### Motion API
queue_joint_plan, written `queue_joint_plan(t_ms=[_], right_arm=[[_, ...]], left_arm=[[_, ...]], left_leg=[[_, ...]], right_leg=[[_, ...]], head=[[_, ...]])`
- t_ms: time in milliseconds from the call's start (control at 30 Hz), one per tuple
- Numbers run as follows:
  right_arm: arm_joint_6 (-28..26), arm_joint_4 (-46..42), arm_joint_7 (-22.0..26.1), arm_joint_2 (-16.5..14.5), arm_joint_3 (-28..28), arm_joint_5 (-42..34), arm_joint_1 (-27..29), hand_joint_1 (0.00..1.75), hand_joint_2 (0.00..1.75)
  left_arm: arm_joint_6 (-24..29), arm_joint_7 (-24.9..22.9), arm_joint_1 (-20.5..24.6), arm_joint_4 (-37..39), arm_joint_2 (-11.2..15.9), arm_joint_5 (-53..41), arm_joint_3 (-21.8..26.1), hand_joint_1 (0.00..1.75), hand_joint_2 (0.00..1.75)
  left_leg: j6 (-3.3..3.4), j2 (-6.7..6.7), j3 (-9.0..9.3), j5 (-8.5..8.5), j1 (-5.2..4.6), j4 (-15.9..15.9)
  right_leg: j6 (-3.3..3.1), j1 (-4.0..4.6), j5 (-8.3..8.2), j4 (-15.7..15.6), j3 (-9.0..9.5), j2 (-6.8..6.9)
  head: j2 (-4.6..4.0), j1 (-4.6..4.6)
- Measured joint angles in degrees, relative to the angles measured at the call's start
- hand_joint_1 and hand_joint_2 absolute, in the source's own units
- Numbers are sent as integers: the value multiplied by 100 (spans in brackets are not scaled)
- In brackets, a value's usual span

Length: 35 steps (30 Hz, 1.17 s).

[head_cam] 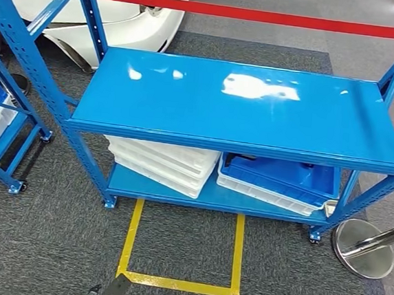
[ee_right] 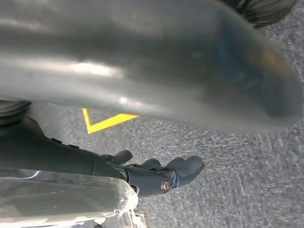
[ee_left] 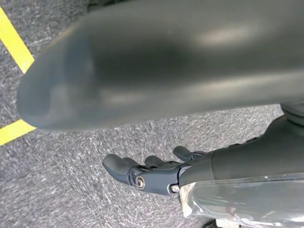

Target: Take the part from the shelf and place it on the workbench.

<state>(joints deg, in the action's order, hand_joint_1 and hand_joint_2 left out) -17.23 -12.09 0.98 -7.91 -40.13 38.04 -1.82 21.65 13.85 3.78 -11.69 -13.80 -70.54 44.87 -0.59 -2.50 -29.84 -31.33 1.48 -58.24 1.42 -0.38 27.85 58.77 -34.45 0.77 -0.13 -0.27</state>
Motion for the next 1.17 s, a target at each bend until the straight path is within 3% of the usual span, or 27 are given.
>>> queue_joint_plan(t_ms=[67,100,200,233,333,500,767,1167], right_arm=[[3,8,-159,-13,27,58,0,0,0],[1,10,-237,-22,46,88,-3,0,0],[-3,14,-404,-47,102,164,-15,0,131],[-2,15,-442,-56,115,182,-17,0,175],[4,25,-531,-72,137,227,-19,0,175],[17,33,-605,-75,171,255,-19,0,175],[109,29,-586,-87,236,231,-8,0,175],[488,-129,-471,48,1009,-654,187,0,175]], left_arm=[[0,-2,2,0,2,-8,0,0,0],[1,-5,5,0,3,-13,0,0,44],[9,-15,12,2,7,-20,-1,0,175],[13,-18,12,2,8,-22,-1,0,175],[50,-26,5,1,8,-25,0,0,175],[92,-15,3,1,8,-27,0,0,175],[68,15,-18,1,21,10,-62,0,175],[-413,-262,-277,-73,302,1619,-971,0,175]], left_leg=[[-30,15,45,6,13,27],[-2,25,70,12,15,42],[90,37,143,12,22,120],[86,37,159,6,25,144],[60,37,175,13,30,184],[-67,37,181,16,47,209],[-79,37,187,15,13,209],[-74,37,189,11,8,208]], right_leg=[[-54,-3,1,-41,40,-16],[-68,-6,-3,-62,65,-24],[-87,11,15,-68,90,-46],[-98,14,23,-67,91,-49],[-115,24,33,-66,91,-49],[-119,35,35,-64,92,-49],[-117,12,34,-65,103,-49],[-115,5,36,-67,103,-49]], head=[[0,-5],[0,-11],[0,-31],[0,-32],[0,-32],[0,-29],[0,-27],[0,-27]])
